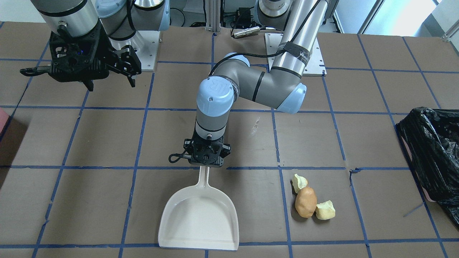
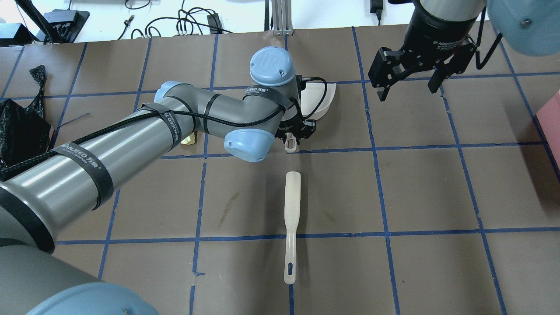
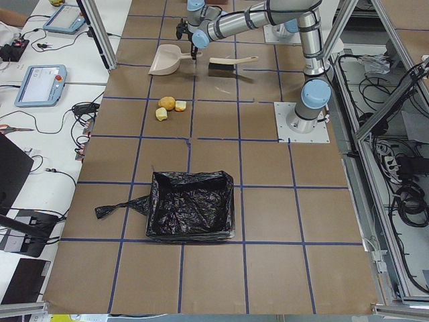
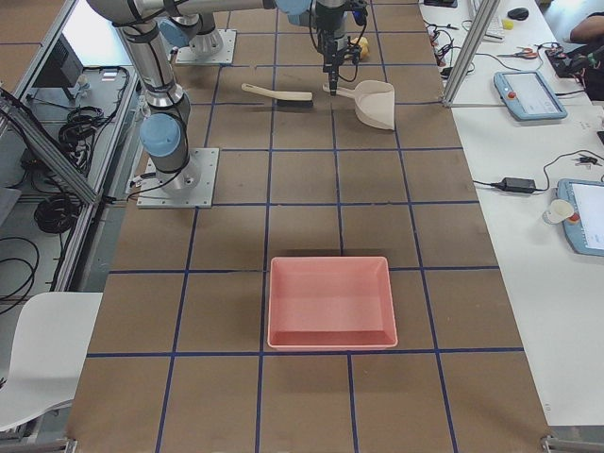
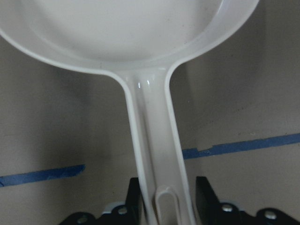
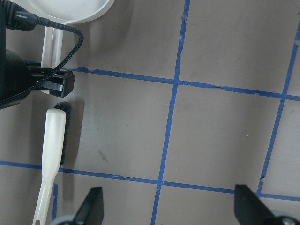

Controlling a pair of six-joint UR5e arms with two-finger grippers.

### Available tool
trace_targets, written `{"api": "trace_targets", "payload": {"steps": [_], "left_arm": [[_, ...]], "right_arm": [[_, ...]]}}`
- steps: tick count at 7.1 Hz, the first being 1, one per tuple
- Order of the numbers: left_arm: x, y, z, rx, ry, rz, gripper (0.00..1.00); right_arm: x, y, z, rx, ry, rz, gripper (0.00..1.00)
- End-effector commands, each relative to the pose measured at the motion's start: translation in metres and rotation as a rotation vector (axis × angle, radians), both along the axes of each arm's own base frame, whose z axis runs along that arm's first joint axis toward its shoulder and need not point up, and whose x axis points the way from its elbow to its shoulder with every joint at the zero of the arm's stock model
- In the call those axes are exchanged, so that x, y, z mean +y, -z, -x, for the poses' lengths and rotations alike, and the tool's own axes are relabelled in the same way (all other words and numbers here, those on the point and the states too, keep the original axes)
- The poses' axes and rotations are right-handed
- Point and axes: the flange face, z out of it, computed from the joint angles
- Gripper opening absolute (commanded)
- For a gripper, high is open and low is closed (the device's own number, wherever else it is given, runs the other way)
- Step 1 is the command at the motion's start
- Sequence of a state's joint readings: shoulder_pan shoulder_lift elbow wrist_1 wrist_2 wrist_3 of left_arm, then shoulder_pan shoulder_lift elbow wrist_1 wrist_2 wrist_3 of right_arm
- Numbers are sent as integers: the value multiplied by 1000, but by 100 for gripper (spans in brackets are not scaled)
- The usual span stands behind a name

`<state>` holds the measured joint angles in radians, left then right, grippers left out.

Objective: Sweep and dump trash in nearest bin
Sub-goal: 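Lift the dustpan with the left gripper while the right gripper grasps the brush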

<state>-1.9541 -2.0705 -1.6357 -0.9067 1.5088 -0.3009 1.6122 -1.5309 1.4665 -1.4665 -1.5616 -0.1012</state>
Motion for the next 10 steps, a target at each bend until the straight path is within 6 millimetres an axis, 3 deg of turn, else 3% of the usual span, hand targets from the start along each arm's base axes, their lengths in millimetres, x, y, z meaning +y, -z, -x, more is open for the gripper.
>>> {"api": "trace_targets", "payload": {"steps": [1, 2, 3, 5, 6, 7, 9, 10], "left_arm": [[-6, -9, -7, 9, -13, 12, 2], [-15, -15, -19, 11, -28, 20, 2], [-29, -32, -47, 23, -63, 42, 1], [-49, -73, -87, 56, -85, 37, 1], [-57, -94, -96, 46, -55, 31, 1], [-67, -109, -112, 36, -41, 18, 1], [-75, -130, -190, 12, 53, -4, 1], [-75, -136, -213, 4, 94, -19, 1]], "right_arm": [[0, 0, 0, 0, 0, 0, 97], [0, 0, 0, 0, 0, 0, 97], [0, 1, 0, -3, 2, -2, 97], [6, 21, -10, -76, 34, 69, 96], [20, 34, -17, -90, 42, 82, 96], [35, 45, -40, -87, 40, 71, 96], [57, 68, -86, -67, 80, 41, 96], [67, 80, -99, -64, 93, 32, 95]]}}
